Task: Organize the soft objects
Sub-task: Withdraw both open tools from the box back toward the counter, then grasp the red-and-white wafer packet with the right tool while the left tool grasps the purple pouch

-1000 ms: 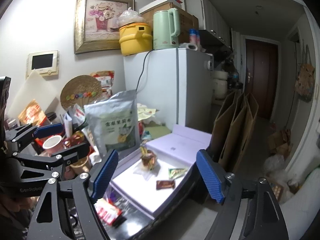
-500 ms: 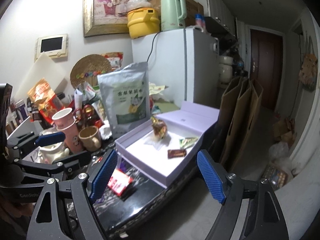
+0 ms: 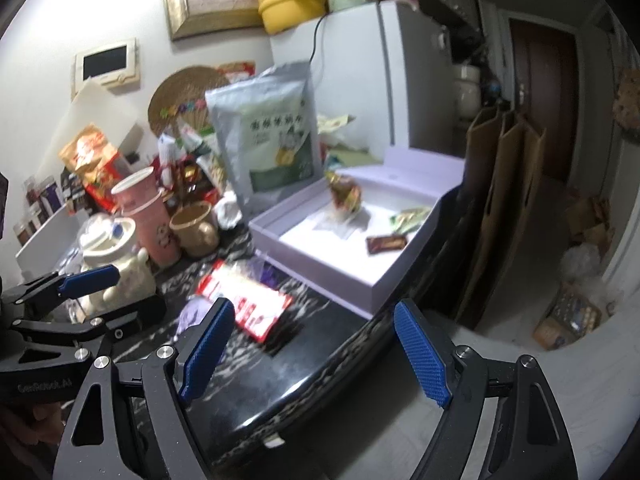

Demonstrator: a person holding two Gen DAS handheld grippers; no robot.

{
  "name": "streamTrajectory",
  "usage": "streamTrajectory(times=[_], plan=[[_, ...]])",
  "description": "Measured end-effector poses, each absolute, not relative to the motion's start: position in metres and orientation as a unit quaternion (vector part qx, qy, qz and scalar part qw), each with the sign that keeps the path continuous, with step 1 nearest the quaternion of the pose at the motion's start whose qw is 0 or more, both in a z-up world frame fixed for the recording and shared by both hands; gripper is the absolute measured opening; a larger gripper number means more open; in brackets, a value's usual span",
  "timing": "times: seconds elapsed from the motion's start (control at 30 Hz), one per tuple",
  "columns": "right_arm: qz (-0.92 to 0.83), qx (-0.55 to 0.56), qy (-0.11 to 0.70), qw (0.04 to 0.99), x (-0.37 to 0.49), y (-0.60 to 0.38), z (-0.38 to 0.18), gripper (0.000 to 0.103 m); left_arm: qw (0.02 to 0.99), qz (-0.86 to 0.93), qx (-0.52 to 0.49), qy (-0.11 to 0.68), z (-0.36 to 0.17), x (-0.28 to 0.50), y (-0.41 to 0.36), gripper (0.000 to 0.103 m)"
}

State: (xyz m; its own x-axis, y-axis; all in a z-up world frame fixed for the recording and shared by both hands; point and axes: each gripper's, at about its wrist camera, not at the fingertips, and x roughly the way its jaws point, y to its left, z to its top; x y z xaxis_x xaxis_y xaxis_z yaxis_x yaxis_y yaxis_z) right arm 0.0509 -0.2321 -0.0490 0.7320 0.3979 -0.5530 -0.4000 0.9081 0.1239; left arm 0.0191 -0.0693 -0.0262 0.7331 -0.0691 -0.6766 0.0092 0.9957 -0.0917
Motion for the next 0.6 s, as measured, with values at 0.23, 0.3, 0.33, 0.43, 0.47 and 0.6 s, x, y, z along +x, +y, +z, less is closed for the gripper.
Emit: streamTrajectory(times=[0.23, 0.3, 0.33, 0.43, 0.47, 0.6], plan=[[0.243, 0.008, 0.326, 0.914, 0.059, -0.22, -0.074, 0.083, 0.916, -0.031, -0.081, 0.392, -0.057, 0.023, -0.048, 0.082], [0.25, 0.005, 0.331, 0.91, 0.063, -0.215, -0.08, 0.083, 0.913, -0.032, -0.082, 0.399, -0.062, 0.025, -0.044, 0.082], [0.252, 0.004, 0.333, 0.909, 0.063, -0.213, -0.082, 0.083, 0.911, -0.03, -0.086, 0.403, -0.066, 0.027, -0.04, 0.082], [0.265, 0.0, 0.339, 0.903, 0.069, -0.205, -0.088, 0.083, 0.905, -0.026, -0.093, 0.415, -0.074, 0.031, -0.031, 0.082], [0.268, -0.002, 0.341, 0.901, 0.072, -0.202, -0.091, 0.083, 0.903, -0.024, -0.094, 0.419, -0.077, 0.033, -0.029, 0.082], [0.278, -0.015, 0.348, 0.895, 0.082, -0.188, -0.098, 0.083, 0.897, -0.012, -0.09, 0.433, -0.086, 0.039, -0.02, 0.082]])
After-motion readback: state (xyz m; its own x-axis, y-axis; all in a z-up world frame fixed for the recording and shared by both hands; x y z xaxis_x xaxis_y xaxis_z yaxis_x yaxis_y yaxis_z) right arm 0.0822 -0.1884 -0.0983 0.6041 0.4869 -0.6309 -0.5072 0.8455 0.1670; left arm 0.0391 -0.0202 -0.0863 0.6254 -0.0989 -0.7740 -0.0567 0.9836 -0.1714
